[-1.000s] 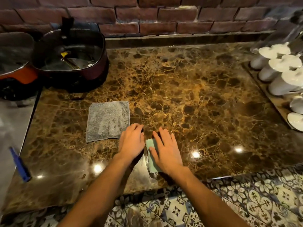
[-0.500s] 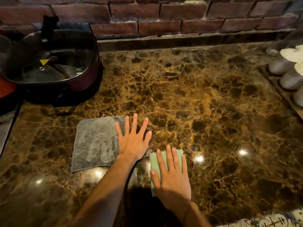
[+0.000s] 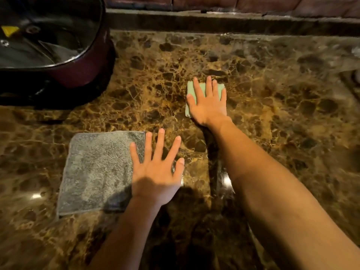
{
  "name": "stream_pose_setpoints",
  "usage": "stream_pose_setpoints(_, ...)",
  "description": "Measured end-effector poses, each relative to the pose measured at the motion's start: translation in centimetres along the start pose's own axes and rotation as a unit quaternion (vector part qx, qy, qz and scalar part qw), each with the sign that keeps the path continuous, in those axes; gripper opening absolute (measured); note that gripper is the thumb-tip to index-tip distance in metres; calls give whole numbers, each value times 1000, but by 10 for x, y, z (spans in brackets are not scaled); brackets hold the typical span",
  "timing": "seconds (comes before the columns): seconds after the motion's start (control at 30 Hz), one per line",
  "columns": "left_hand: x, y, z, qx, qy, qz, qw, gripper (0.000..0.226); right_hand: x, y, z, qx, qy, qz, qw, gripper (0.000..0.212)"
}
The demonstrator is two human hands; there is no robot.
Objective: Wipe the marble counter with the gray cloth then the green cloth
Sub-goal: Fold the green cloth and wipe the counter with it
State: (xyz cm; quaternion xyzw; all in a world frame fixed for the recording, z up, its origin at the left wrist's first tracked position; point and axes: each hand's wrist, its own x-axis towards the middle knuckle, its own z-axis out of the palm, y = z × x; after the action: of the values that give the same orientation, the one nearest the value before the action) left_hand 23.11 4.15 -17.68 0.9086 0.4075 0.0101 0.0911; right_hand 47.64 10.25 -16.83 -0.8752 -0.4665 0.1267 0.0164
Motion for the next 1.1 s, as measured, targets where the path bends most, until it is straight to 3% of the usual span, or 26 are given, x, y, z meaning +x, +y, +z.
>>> stream_pose_setpoints(0.2,2,0,-3,-11,-34,-13,999,61,-49,-4,6,-7,1,-6,1000,61)
stream_pose_setpoints(0.53,1,2,-9,-2,-57,-19,998,60,-382,-1,73,6,-5,-32,999,62)
stream_pose_setpoints(0.63,1,2,-8,-1,-60,-22,998,60,-426,2,86,-29,8,-8,1000,59)
stream_pose_setpoints(0.8,2,2,-8,2,-53,-18,998,61,-378,5,69,13,5,-41,999,59)
stream_pose_setpoints(1.1,3,2,-6,2,-56,-21,998,60,-91,22,14,17,20,27,999,61)
